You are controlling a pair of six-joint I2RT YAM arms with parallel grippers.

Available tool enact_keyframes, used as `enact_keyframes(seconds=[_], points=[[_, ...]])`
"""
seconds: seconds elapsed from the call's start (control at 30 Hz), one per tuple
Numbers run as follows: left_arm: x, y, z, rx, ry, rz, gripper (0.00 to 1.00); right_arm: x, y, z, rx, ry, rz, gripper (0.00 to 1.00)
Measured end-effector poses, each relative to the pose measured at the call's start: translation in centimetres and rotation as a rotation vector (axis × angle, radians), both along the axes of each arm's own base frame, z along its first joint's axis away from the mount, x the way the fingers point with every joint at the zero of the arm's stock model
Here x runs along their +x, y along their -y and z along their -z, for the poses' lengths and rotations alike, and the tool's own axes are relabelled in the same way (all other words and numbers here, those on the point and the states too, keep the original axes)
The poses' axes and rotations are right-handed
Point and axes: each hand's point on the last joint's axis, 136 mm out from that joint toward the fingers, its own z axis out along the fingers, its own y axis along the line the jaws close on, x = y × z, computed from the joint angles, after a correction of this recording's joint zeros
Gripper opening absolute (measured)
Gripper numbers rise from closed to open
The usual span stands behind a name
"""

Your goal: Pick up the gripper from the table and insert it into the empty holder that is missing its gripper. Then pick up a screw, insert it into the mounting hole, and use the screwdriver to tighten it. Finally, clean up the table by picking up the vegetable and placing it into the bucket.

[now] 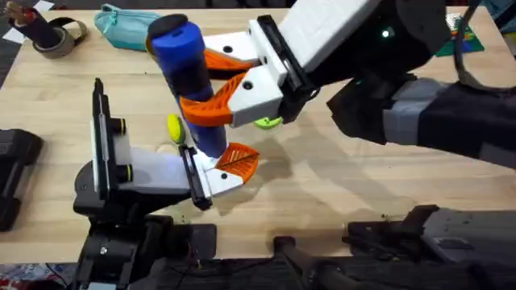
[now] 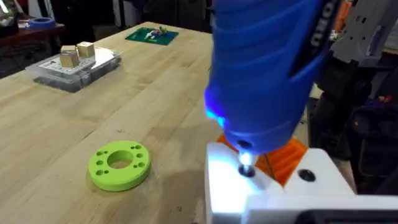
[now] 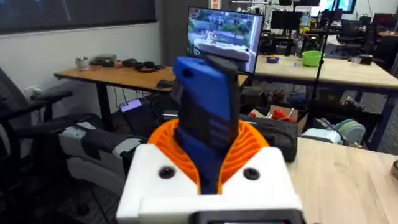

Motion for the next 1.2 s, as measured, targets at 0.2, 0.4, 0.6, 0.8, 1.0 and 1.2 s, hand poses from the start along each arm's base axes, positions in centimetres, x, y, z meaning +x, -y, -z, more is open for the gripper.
enact_keyframes(seconds=[0.2,0.4,0.6,0.8,1.0,1.2], points=[[0.0,0.0,0.0,0.000,0.000,0.000,0.009,-0.1,0.1,-0.3,0.015,0.016,0.000,0.107],[0.0,0.0,0.0,0.000,0.000,0.000,0.009,-0.7,0.7,-2.2,0.059,0.043,-0.025,0.105],[0.0,0.0,0.0,0.000,0.000,0.000,0.009,0.6,1.3,-6.2,0.029,0.062,-0.051,0.107],[0.0,0.0,0.0,0.000,0.000,0.000,0.009,2.4,0.8,-6.0,-0.113,-0.068,-0.034,0.105],[0.0,0.0,0.0,0.000,0.000,0.000,0.009,7.6,0.5,-0.5,-0.366,-0.299,0.207,0.107],[0.0,0.0,0.0,0.000,0.000,0.000,0.009,13.2,3.2,2.8,-0.564,-0.191,0.564,0.105]])
